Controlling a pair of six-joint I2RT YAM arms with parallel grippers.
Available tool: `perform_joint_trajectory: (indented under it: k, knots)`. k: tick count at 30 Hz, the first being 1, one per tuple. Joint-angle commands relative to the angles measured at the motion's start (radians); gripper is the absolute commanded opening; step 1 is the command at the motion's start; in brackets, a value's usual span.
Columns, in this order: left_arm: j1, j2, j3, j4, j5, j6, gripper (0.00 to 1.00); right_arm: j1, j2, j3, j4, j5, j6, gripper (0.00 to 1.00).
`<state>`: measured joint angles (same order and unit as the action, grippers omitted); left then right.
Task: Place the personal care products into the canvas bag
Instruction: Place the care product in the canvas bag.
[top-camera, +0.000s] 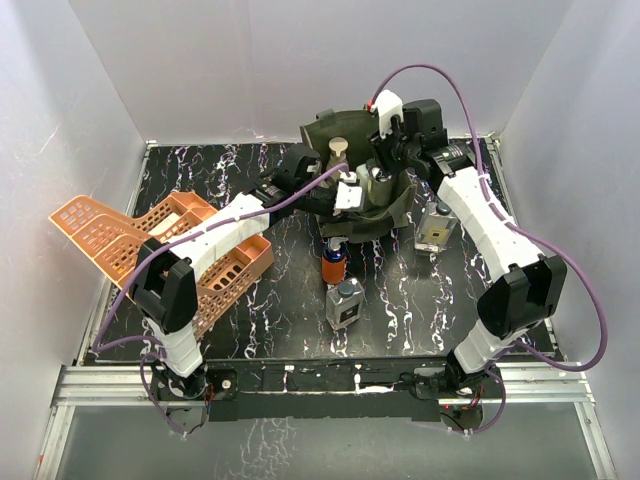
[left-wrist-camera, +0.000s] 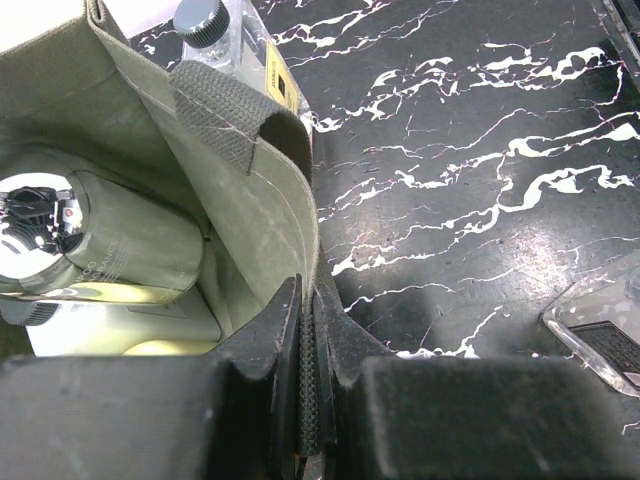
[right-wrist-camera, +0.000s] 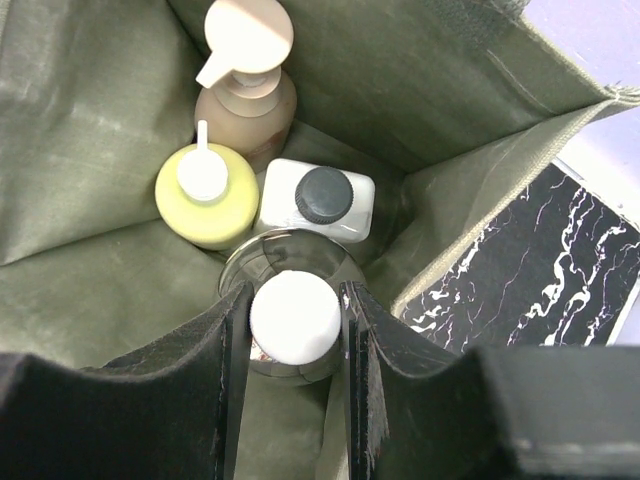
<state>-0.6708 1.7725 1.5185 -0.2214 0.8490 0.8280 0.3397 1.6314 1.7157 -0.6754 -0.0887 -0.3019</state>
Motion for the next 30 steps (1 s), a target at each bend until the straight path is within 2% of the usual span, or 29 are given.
perform_joint_trajectory:
  k: [1, 15, 30]
  knots:
    - [-0.007, -0.019, -0.014, -0.059, 0.040, 0.028, 0.00, -0.018, -0.048, -0.016, 0.236, -0.032, -0.026, 0.08]
    - [-0.006, -0.004, 0.030, -0.041, 0.042, -0.015, 0.00, -0.056, -0.002, -0.141, 0.331, -0.081, -0.023, 0.08]
    - [-0.005, -0.002, 0.092, 0.056, 0.033, -0.137, 0.00, -0.100, 0.032, -0.227, 0.318, -0.123, -0.106, 0.08]
